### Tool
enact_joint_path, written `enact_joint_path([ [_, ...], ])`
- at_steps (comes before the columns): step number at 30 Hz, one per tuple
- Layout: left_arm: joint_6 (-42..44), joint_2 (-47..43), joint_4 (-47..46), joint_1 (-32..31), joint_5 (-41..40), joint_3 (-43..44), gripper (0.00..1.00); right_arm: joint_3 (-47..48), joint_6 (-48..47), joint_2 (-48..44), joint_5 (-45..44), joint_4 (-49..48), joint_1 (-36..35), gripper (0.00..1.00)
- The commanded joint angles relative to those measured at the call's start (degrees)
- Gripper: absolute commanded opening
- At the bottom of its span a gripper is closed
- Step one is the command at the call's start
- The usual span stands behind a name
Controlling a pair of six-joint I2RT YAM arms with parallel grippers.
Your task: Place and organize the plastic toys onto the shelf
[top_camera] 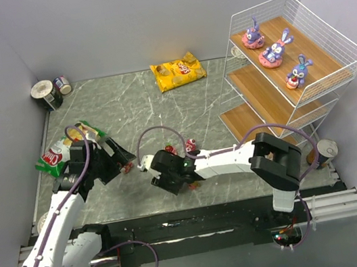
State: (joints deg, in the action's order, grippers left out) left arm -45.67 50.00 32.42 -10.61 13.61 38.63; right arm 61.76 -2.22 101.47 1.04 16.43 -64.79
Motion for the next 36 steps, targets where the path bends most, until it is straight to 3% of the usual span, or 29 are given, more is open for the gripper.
enact_joint_path([
  [1,1.1,0.1,-0.5,-0.2,-0.9,2.9,0.98,5.7,9.7,1.9,-11.3,9.6,1.0,0.0],
  [7,0.9,-0.3,-1.0,-0.2,-0.2,2.2,0.98,7.8,18.6,2.9,-17.3,15.3,2.3,0.0],
  [11,0.9,-0.9,-1.3,-0.2,0.1,1.4,0.98,8.6,20.5,3.5,-17.3,15.6,3.0,0.13],
  [22,2.3,-0.6,-0.5,-0.2,-0.2,2.3,0.97,12.4,20.9,4.1,-14.3,15.0,3.4,0.69],
  [28,2.8,-1.5,-0.7,-0.2,-0.7,2.4,0.97,12.6,21.0,2.2,-13.4,14.9,3.6,0.79],
  [36,5.8,-3.1,-3.1,-0.3,-1.9,2.6,0.96,15.8,20.7,-4.6,-15.2,18.8,3.5,0.85],
])
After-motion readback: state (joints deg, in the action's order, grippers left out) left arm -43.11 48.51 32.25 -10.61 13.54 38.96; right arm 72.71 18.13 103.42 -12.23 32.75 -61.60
